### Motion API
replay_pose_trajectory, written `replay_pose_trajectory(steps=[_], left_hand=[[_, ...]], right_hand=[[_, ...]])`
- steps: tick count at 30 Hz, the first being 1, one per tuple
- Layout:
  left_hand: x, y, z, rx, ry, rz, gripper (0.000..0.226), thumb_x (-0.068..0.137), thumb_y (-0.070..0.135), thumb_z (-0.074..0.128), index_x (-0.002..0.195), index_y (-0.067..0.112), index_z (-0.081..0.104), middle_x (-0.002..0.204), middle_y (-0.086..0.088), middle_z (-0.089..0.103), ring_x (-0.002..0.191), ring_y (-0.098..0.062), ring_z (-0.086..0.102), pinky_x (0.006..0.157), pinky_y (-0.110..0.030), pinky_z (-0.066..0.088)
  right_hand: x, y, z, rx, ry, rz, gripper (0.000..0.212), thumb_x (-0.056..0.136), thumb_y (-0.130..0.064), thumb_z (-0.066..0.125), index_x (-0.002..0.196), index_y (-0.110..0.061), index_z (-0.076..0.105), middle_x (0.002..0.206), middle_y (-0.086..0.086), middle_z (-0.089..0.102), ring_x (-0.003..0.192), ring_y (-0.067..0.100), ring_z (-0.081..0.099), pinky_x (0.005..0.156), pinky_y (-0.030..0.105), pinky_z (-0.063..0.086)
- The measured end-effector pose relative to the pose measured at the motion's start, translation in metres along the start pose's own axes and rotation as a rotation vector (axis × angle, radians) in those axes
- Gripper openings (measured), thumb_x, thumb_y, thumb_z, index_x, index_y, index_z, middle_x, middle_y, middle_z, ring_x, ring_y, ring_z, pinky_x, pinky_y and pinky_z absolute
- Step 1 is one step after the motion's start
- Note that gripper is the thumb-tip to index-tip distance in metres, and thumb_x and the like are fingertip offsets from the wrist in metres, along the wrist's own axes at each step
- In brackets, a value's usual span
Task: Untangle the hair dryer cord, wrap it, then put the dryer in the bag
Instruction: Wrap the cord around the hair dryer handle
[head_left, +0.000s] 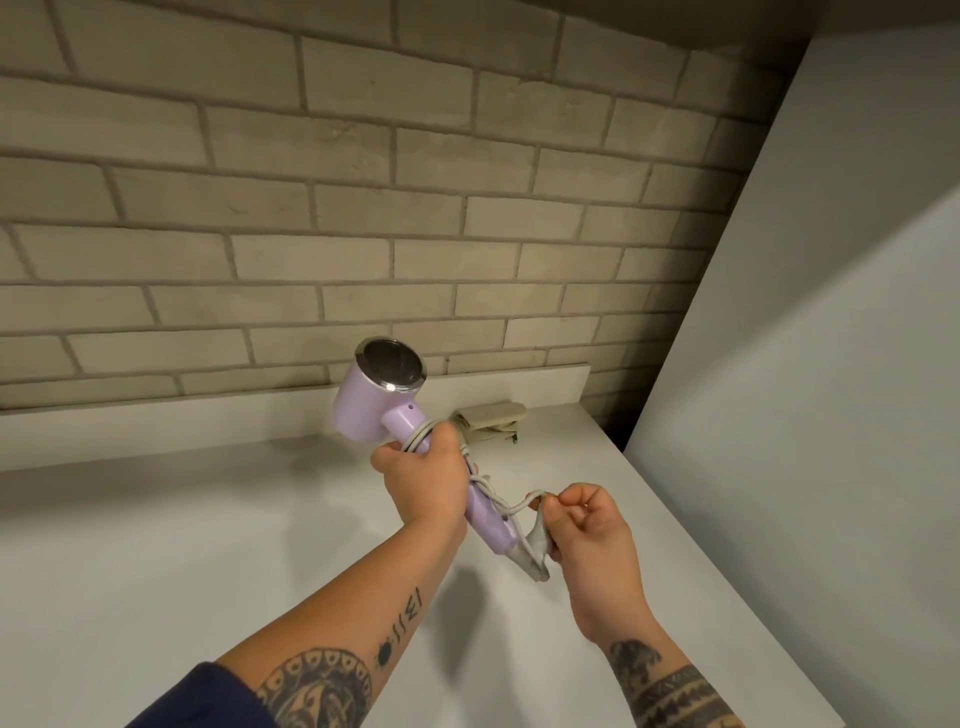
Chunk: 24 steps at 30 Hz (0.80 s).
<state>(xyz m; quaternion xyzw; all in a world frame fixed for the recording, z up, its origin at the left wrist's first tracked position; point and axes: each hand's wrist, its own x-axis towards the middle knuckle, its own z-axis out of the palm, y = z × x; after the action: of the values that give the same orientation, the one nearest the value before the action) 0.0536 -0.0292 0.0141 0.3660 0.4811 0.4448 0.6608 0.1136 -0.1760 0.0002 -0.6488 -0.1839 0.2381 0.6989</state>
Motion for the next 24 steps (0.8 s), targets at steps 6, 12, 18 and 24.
replay_pose_trajectory(steps=[6, 12, 18, 24], left_hand=[[0.010, -0.003, -0.004, 0.034, 0.082, 0.004, 0.040, 0.077, 0.028, 0.063, 0.108, 0.016, 0.040, 0.093, -0.017, 0.069, 0.075, -0.037, 0.073, 0.067, -0.052, 0.063], [0.016, -0.004, -0.006, 0.020, 0.148, 0.004, 0.039, 0.086, 0.024, 0.064, 0.114, 0.013, 0.039, 0.096, -0.015, 0.064, 0.069, -0.029, 0.066, 0.060, -0.035, 0.055], [0.013, -0.005, -0.007, 0.030, 0.150, 0.021, 0.039, 0.086, 0.024, 0.065, 0.113, 0.014, 0.038, 0.096, -0.016, 0.065, 0.072, -0.030, 0.068, 0.061, -0.035, 0.056], [0.011, -0.002, -0.008, 0.026, 0.135, 0.031, 0.039, 0.086, 0.025, 0.064, 0.114, 0.012, 0.041, 0.093, -0.014, 0.065, 0.072, -0.031, 0.069, 0.059, -0.034, 0.054]], right_hand=[[-0.009, 0.005, 0.001, -0.372, -0.064, -0.188, 0.032, 0.096, -0.011, 0.064, 0.107, -0.042, 0.069, 0.097, -0.009, 0.074, 0.083, 0.001, 0.068, 0.074, 0.015, 0.052], [-0.010, 0.017, 0.006, -0.826, -0.163, -0.353, 0.083, 0.079, -0.034, 0.084, 0.147, -0.040, 0.037, 0.127, -0.035, 0.041, 0.115, 0.001, 0.048, 0.095, 0.010, 0.041], [-0.004, 0.030, 0.010, -0.917, 0.002, -0.495, 0.062, 0.084, -0.029, 0.081, 0.141, -0.019, 0.058, 0.129, -0.008, 0.057, 0.118, 0.012, 0.054, 0.096, 0.021, 0.045], [-0.003, 0.017, 0.010, -0.258, 0.049, -0.086, 0.014, 0.078, -0.011, 0.085, 0.079, -0.024, 0.081, 0.094, -0.011, 0.077, 0.085, 0.001, 0.071, 0.080, 0.021, 0.053]])
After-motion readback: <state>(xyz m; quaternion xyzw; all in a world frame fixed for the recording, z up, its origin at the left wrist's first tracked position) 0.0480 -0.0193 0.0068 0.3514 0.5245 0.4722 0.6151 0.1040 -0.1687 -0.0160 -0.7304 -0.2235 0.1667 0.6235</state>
